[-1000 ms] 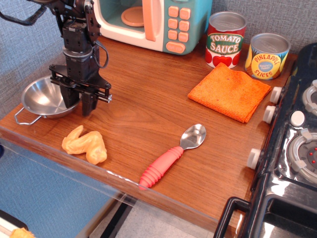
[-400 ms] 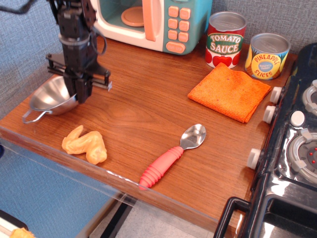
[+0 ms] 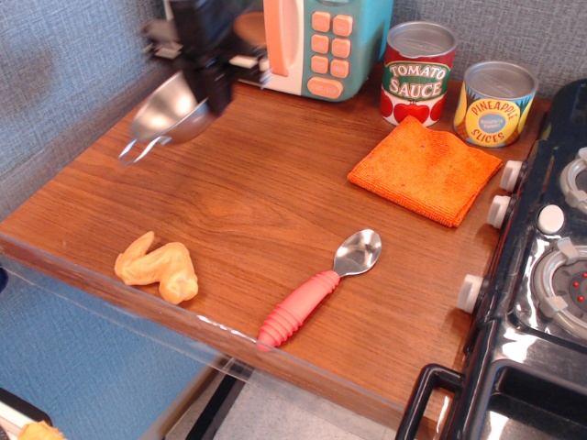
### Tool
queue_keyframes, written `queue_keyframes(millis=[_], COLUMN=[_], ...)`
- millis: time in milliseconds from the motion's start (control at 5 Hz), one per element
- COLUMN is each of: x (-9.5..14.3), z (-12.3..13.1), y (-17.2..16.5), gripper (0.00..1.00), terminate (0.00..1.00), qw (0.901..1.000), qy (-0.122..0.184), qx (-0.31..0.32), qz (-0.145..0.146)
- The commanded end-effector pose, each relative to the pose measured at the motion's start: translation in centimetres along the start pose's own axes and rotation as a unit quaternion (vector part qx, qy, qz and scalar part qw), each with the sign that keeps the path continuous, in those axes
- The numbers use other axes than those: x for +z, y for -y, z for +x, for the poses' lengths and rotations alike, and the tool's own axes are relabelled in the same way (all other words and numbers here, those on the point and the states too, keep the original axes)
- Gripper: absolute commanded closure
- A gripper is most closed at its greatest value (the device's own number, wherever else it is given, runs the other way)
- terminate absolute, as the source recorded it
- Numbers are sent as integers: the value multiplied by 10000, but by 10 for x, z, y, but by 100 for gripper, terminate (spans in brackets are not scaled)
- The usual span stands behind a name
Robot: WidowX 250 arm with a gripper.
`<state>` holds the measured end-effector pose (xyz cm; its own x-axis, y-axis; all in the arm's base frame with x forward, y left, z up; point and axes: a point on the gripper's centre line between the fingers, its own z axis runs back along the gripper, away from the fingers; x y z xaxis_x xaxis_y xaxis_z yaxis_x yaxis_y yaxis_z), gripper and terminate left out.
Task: Move the pan to the left of the orange towel
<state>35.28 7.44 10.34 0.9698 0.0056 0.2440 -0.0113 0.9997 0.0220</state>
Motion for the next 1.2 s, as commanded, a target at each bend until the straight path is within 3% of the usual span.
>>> queue_keyframes(millis=[0,400,600,800,1000], x=[-15,-56,-67,-71,-56], z=[31,22,12,5,8], y=[54,74,59,48,56], gripper=[100,100,100,0,0], terminate=[0,0,0,0,0], qw=[9980,9937,9929,9909,9921], qy=[-19,-602,-889,-1105,-938], qx=[-631,-925,-714,-659,-801], qz=[-76,188,344,392,243])
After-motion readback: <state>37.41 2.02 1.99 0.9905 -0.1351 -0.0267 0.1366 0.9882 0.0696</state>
